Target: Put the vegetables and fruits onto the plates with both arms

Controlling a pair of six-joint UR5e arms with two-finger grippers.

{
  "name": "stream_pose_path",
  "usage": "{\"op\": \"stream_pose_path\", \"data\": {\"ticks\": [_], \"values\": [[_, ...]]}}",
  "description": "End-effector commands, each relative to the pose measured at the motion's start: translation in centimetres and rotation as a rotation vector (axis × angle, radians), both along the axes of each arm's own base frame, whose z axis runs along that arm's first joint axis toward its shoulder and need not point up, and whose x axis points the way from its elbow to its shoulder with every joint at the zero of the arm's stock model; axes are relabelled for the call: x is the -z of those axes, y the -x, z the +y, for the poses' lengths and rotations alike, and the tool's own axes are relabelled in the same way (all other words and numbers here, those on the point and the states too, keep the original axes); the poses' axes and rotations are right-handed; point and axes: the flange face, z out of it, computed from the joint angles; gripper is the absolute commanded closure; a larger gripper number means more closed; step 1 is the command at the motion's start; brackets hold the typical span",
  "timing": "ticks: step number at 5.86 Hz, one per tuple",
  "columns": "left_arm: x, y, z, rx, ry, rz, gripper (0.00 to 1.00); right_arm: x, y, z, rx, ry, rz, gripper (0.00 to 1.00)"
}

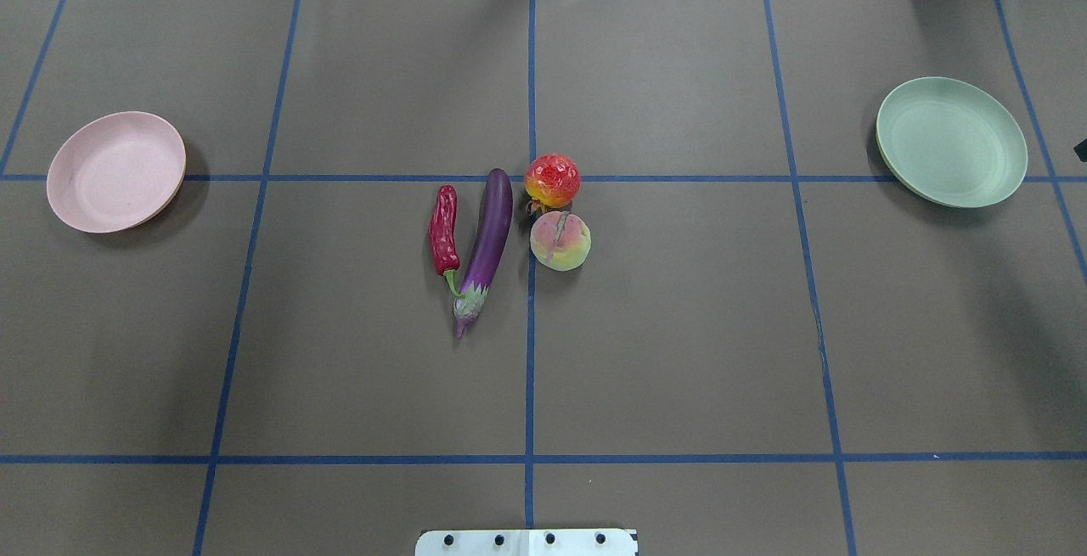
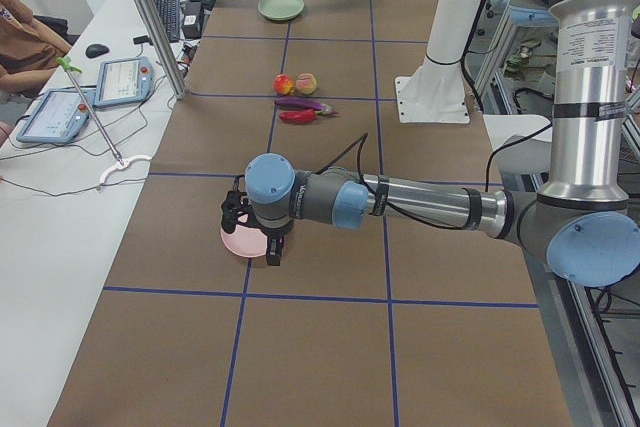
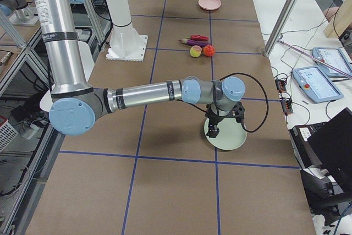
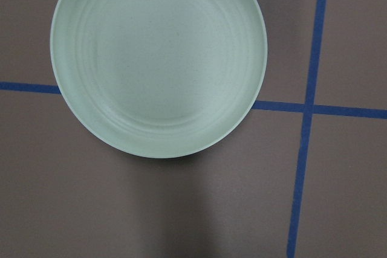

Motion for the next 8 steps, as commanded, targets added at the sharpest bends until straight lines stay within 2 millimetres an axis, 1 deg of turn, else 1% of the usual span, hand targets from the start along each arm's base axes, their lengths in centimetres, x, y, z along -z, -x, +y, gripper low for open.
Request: {"op": "stream_pose_path", "data": {"ticks": [1,2,3,4,5,6,7,8], "values": [[8.3,-11.2,-2.7,-0.014,0.091,0.051,0.00,2.9,4.0,0.4,0.029,-0.006,-0.023,0.00],[12.0,-16.6,-3.8,-0.033,0.092,0.040,0.00,3.6,5.1,0.3,0.044,-0.012,-0.032,0.00],[15.5,-21.7,-4.6,-0.028,0.096,0.023,0.00,4.2,5.1,0.2,0.044,-0.023,-0.040,0.00],[19.8,-28.8,-4.9,-0.060,0.128,0.038,0.00,4.5,5.4,0.3,0.048,-0.022,-0.055,0.00],[22.9,-34.8,-5.0,-0.031,0.166,0.020,0.00,4.4,5.7,0.3,0.055,-0.022,-0.052,0.00],[25.3,-38.8,-5.1,-0.035,0.210,0.028,0.00,4.3,6.1,0.4,0.063,-0.021,-0.052,0.00],[28.0,-43.8,-6.2,-0.032,0.276,0.026,0.00,4.5,6.4,0.4,0.067,-0.026,-0.054,0.00],[28.6,-47.1,-6.4,-0.044,0.307,0.012,0.00,4.6,6.6,0.4,0.072,-0.035,-0.056,0.00]]}}
